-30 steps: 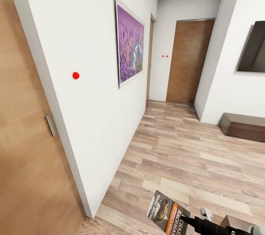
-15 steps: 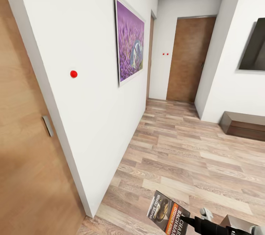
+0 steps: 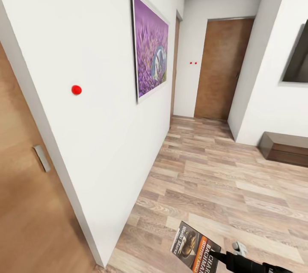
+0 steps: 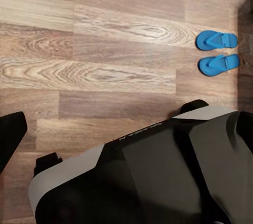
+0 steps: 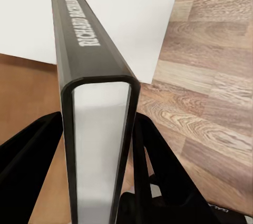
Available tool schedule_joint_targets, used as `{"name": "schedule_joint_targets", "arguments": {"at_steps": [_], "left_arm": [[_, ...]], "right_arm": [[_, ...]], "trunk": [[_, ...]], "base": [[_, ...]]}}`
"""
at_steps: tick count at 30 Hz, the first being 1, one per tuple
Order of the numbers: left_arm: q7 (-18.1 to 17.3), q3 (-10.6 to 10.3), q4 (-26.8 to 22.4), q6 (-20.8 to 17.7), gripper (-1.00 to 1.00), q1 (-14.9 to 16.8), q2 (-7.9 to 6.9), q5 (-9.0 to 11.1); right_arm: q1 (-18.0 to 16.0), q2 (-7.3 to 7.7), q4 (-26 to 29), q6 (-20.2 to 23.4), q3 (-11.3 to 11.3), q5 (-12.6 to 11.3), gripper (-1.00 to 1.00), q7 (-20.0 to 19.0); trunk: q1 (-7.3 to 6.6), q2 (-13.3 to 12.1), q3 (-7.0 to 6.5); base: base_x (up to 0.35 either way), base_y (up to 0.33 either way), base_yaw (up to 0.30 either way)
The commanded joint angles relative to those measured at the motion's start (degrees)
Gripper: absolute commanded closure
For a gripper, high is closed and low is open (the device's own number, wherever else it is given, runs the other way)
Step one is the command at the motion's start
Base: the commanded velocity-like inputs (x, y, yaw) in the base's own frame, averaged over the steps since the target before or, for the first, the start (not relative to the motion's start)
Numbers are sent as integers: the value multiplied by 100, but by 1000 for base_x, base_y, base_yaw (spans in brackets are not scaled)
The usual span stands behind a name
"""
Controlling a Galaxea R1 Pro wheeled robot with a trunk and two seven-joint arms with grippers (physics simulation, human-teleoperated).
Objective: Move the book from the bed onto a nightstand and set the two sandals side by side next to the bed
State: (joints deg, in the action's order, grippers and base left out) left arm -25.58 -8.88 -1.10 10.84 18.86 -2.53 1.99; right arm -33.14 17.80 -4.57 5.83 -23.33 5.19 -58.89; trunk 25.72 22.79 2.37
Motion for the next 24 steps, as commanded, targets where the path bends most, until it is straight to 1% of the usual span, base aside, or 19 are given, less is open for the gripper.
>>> {"name": "schedule_joint_targets", "arguments": {"at_steps": [1,13,17,24], "left_arm": [[-9,-45,5,31,-100,5,-1,21],[-9,-49,5,30,-100,4,-1,21],[-9,-45,5,32,-100,4,-1,21],[-9,-48,5,32,-100,3,-1,21]], "right_arm": [[-9,4,-9,41,-66,44,100,-13],[-9,4,-9,41,-66,44,100,-12],[-9,4,-9,41,-66,44,100,-13],[-9,4,-9,41,-66,44,100,-15]], "trunk": [[6,13,13],[6,13,13],[6,13,13],[6,13,13]], "base": [[251,0,0],[302,0,0],[78,0,-99],[9,0,-250]]}}
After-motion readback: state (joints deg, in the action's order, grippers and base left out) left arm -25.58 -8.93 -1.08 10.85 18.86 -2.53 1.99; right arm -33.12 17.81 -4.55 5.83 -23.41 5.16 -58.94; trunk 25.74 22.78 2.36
